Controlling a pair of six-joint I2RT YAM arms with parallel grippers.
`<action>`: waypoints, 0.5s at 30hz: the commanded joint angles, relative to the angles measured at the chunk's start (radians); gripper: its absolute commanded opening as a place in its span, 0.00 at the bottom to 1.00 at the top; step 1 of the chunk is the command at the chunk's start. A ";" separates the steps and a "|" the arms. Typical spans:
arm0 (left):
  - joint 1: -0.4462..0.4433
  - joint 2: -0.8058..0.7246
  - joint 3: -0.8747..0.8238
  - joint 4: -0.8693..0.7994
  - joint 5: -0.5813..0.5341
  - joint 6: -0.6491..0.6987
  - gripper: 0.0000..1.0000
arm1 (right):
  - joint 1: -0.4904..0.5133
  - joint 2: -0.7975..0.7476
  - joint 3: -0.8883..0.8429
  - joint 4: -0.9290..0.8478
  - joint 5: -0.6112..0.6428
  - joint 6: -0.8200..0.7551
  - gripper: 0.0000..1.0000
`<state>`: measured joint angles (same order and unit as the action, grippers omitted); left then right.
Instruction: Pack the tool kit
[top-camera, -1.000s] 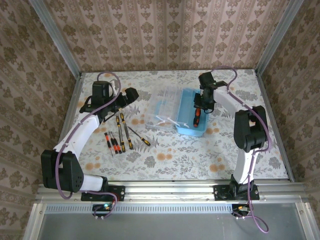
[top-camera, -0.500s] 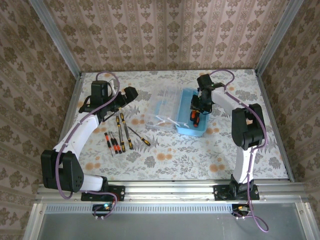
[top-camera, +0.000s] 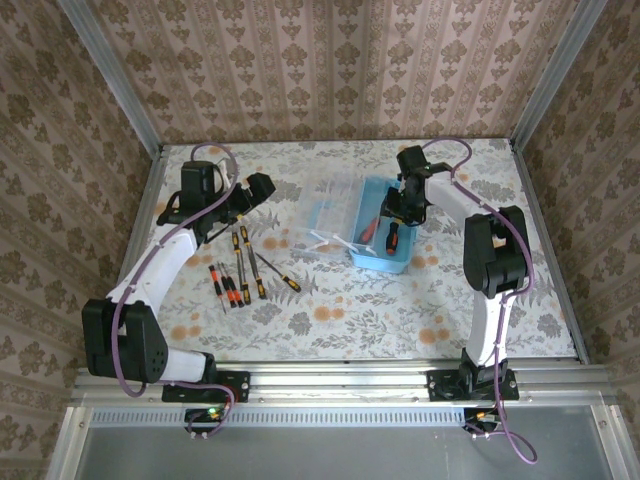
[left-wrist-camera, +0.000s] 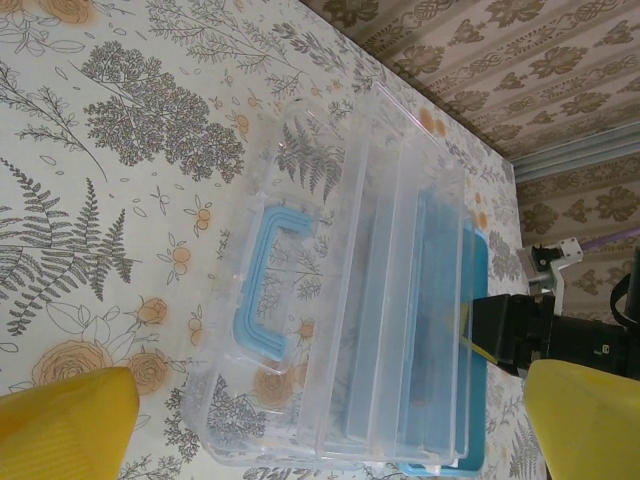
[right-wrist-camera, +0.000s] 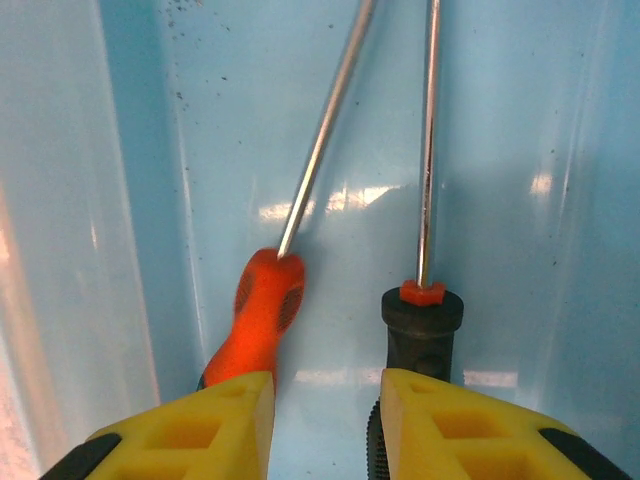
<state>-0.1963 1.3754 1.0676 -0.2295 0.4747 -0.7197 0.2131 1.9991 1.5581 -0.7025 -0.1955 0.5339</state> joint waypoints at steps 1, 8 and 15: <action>0.012 -0.004 0.009 0.031 0.016 -0.018 1.00 | 0.001 -0.052 0.026 -0.051 0.010 -0.012 0.35; 0.045 -0.011 0.008 0.035 0.018 -0.030 1.00 | 0.084 -0.239 -0.033 -0.041 0.093 -0.066 0.35; 0.114 -0.033 -0.005 0.059 0.029 -0.055 1.00 | 0.249 -0.370 -0.125 0.010 0.183 -0.091 0.39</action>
<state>-0.1101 1.3743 1.0672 -0.2066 0.4831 -0.7467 0.4179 1.6558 1.4818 -0.7029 -0.0803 0.4683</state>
